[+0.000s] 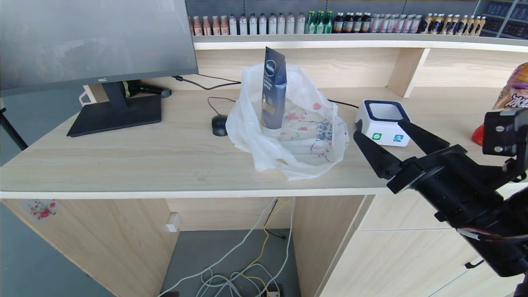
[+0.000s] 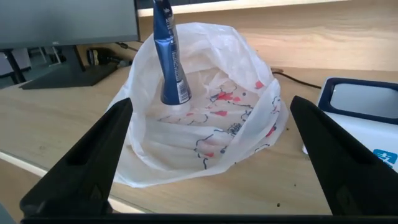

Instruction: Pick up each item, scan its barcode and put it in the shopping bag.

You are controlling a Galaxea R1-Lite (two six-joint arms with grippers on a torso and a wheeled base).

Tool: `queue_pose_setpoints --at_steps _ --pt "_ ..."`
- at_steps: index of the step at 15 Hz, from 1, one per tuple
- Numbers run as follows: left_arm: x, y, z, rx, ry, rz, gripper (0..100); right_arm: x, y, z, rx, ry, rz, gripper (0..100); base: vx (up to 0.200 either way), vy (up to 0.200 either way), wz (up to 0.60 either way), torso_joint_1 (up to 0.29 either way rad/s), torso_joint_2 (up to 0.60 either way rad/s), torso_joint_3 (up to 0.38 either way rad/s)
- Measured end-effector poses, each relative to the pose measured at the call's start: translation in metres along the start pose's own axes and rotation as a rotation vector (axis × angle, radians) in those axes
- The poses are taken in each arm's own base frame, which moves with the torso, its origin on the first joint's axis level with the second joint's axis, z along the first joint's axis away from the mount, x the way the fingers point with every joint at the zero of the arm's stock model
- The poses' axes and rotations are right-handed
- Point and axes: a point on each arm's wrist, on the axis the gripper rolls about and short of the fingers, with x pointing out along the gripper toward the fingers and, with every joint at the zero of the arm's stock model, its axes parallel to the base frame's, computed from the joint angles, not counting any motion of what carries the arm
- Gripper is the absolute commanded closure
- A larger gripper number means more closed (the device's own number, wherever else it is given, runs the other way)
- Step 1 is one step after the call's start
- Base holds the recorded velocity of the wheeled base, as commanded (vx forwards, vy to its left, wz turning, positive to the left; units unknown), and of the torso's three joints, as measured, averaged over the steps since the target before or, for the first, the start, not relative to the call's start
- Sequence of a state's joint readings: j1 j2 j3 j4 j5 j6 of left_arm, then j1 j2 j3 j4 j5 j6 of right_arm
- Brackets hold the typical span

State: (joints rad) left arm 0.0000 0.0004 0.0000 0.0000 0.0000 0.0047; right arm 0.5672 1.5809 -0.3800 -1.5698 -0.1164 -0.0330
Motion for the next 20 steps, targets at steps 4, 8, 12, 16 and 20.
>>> queue_pose_setpoints --at_steps 4,8,12,16,20 --pt "0.0 0.0 0.0 -0.002 0.0 0.0 100 -0.001 -0.003 0.003 -0.005 -0.01 -0.01 0 0.0 -0.2 0.0 0.006 0.0 0.001" --pt "0.0 0.0 0.0 -0.003 0.0 0.0 100 -0.002 -0.003 0.002 -0.013 -0.004 -0.012 0 0.0 -0.2 0.0 0.001 0.0 0.005" --pt "0.0 0.0 0.0 -0.006 0.0 0.0 100 -0.002 -0.003 -0.001 -0.014 0.005 -0.011 0 0.0 -0.2 0.0 0.0 0.0 0.001" --pt "0.0 0.0 0.0 -0.009 0.0 0.0 100 -0.001 -0.003 -0.004 -0.015 0.017 -0.01 0 0.0 -0.2 0.0 0.004 0.0 0.0" --pt "0.0 0.0 0.0 -0.009 0.0 0.0 100 0.004 -0.002 -0.01 -0.013 0.032 -0.008 0 0.0 -0.2 0.0 0.001 0.0 0.0"
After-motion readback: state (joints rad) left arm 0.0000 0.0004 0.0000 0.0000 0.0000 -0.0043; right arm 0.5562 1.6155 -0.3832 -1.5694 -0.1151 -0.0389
